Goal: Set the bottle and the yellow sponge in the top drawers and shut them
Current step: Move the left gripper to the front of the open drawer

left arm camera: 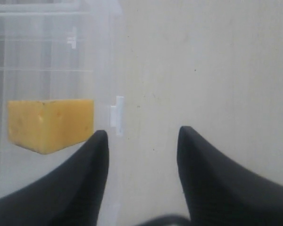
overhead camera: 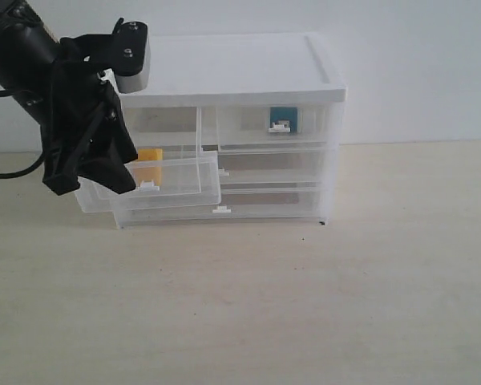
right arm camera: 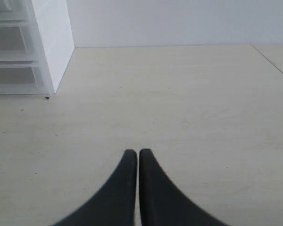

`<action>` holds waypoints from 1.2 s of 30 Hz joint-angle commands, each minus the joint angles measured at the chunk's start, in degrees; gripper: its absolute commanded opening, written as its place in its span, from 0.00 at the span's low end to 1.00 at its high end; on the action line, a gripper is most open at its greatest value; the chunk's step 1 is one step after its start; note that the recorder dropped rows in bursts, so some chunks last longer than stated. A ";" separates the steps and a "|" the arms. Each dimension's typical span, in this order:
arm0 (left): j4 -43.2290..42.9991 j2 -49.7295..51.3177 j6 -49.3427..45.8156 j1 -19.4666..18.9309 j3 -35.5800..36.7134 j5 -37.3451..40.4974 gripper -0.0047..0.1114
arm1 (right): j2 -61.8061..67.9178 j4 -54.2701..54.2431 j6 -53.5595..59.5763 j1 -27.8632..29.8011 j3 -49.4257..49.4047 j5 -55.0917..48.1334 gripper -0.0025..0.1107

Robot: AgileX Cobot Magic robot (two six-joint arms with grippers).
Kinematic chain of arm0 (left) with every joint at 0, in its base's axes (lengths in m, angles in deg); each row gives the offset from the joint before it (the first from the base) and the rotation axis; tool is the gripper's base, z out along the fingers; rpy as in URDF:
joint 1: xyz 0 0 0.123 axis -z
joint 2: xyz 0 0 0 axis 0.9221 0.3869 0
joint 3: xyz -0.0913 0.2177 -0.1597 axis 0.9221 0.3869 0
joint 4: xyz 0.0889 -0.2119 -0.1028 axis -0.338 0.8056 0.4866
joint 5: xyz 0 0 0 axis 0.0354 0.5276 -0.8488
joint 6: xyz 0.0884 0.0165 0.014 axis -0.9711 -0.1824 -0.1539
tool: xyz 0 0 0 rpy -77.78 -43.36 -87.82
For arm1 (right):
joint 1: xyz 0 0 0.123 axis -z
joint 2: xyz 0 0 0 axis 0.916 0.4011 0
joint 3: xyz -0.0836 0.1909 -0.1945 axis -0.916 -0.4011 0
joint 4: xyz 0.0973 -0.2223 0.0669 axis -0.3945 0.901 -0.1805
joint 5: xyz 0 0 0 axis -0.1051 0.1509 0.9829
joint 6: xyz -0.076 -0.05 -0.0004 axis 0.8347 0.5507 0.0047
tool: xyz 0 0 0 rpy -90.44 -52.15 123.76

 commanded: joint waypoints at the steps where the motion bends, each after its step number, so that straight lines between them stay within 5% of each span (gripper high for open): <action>1: 0.49 1.04 -0.37 -0.22 -0.16 -1.94 0.38 | -0.36 0.00 0.00 -0.05 -0.23 0.44 0.02; 11: -1.65 1.48 -0.55 -0.22 -0.16 -4.93 0.10 | -0.36 0.00 0.00 -0.05 -0.23 0.44 0.02; 16: -2.87 1.69 -0.55 -0.22 -0.16 -6.01 0.12 | -0.36 0.00 0.00 -0.05 -0.23 0.44 0.02; 24: -5.92 1.69 -0.55 -0.22 -0.16 -6.52 0.49 | -0.36 0.00 0.00 -0.05 -0.23 0.44 0.02; 29: -5.82 1.92 -0.55 -0.22 -0.16 -6.73 0.45 | -0.36 0.00 0.00 -0.05 -0.23 0.44 0.02; 36: -5.82 3.13 -0.55 -0.22 -0.16 -7.16 0.25 | -0.36 0.00 0.00 -0.05 -0.23 0.44 0.02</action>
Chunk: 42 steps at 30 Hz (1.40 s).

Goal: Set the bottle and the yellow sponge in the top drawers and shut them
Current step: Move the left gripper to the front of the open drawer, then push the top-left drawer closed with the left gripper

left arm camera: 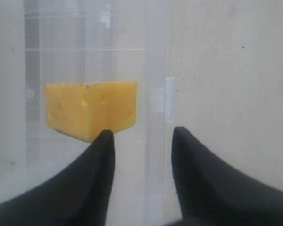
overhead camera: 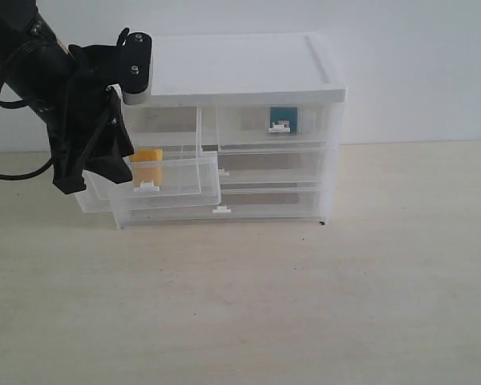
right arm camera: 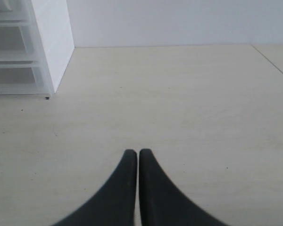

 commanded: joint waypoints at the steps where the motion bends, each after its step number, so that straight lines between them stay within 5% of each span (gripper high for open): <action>1: 0.09 0.75 -0.23 -0.22 -0.16 -1.10 0.22 | -0.36 0.00 0.00 -0.05 -0.23 0.44 0.02; 5: 0.09 0.75 -0.99 -0.22 -0.16 -2.00 0.08 | -0.36 0.00 0.00 -0.05 -0.23 0.44 0.02; 19: -4.61 0.75 -1.13 -0.22 -0.16 -10.59 0.08 | -0.36 0.00 0.00 -0.05 -0.23 0.44 0.02; 35: -5.11 -0.36 -1.92 -0.51 -3.86 -5.89 0.08 | -0.36 0.00 0.00 -0.05 -0.23 0.44 0.02; 42: -3.90 0.45 -1.02 -0.51 -3.97 -9.47 0.08 | -0.36 0.00 0.00 -0.05 -0.23 0.44 0.02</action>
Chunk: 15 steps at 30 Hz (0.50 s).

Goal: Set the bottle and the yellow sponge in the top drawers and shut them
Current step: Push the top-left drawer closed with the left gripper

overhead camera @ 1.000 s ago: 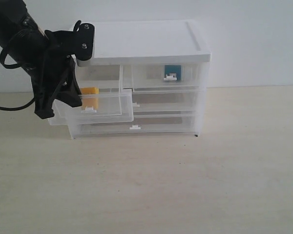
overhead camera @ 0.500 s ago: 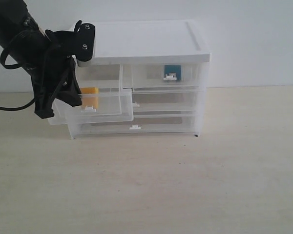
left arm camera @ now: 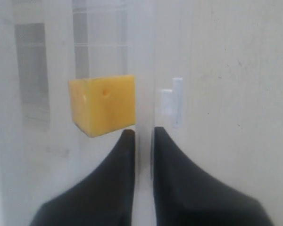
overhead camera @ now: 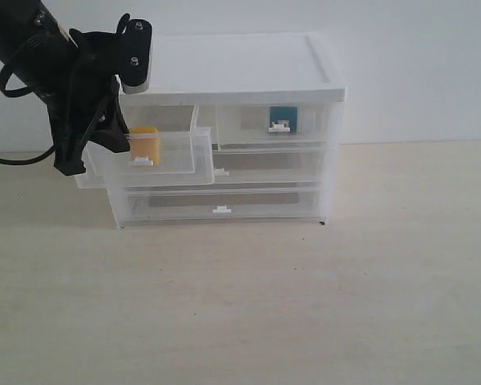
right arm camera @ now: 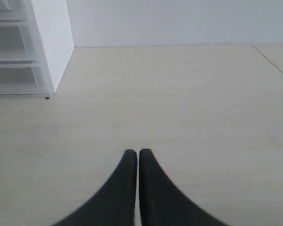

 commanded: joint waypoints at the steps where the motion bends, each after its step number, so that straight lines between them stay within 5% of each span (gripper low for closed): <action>1: 0.79 -0.04 0.67 -0.12 -1.07 -6.52 0.08 | -0.36 0.00 0.00 -0.05 -0.23 0.44 0.02; 13: -1.06 2.92 2.58 -0.12 -1.07 -15.99 0.08 | -0.36 0.00 0.00 -0.05 -0.23 0.44 0.02; 15: -1.09 2.92 3.00 -0.12 -1.15 -15.99 0.17 | -0.36 0.00 0.00 -0.05 -0.23 0.44 0.02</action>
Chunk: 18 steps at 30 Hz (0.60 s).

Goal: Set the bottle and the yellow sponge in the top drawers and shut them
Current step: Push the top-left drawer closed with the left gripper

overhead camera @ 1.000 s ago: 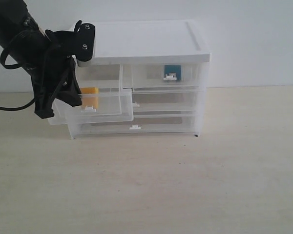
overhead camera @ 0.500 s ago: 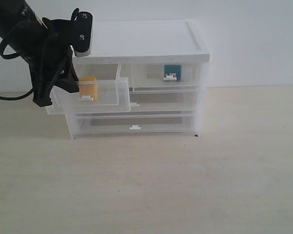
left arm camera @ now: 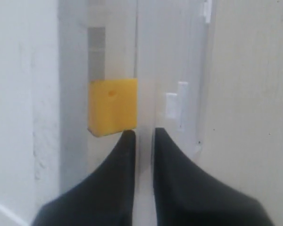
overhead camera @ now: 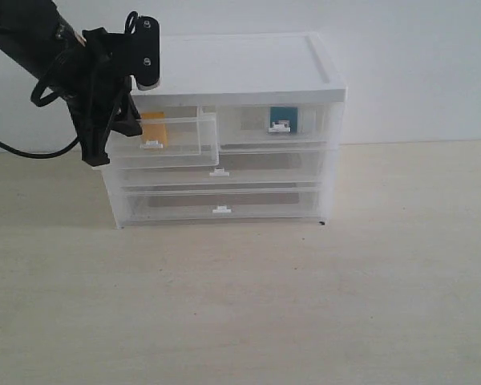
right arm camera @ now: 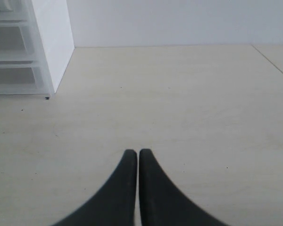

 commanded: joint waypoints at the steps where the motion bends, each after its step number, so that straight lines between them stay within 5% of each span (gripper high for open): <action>1: 0.37 -0.51 1.57 0.01 -0.94 -4.56 0.25 | -0.36 0.00 0.00 -0.05 -0.23 0.44 0.02; 5: 0.59 -1.89 2.96 0.01 -0.94 -3.02 0.50 | -0.36 0.00 0.00 -0.05 -0.23 0.44 0.02; 12: 2.68 -5.50 4.79 0.01 -0.94 8.71 0.50 | -0.36 0.00 0.00 -0.05 -0.23 0.44 0.02; 14: 5.60 -6.03 5.61 0.01 -0.94 13.77 0.44 | -0.36 0.00 0.00 -0.05 -0.23 0.44 0.02; 18: 6.92 -5.30 8.79 0.01 -0.33 18.93 0.08 | -0.36 0.00 0.00 -0.05 -0.23 0.44 0.02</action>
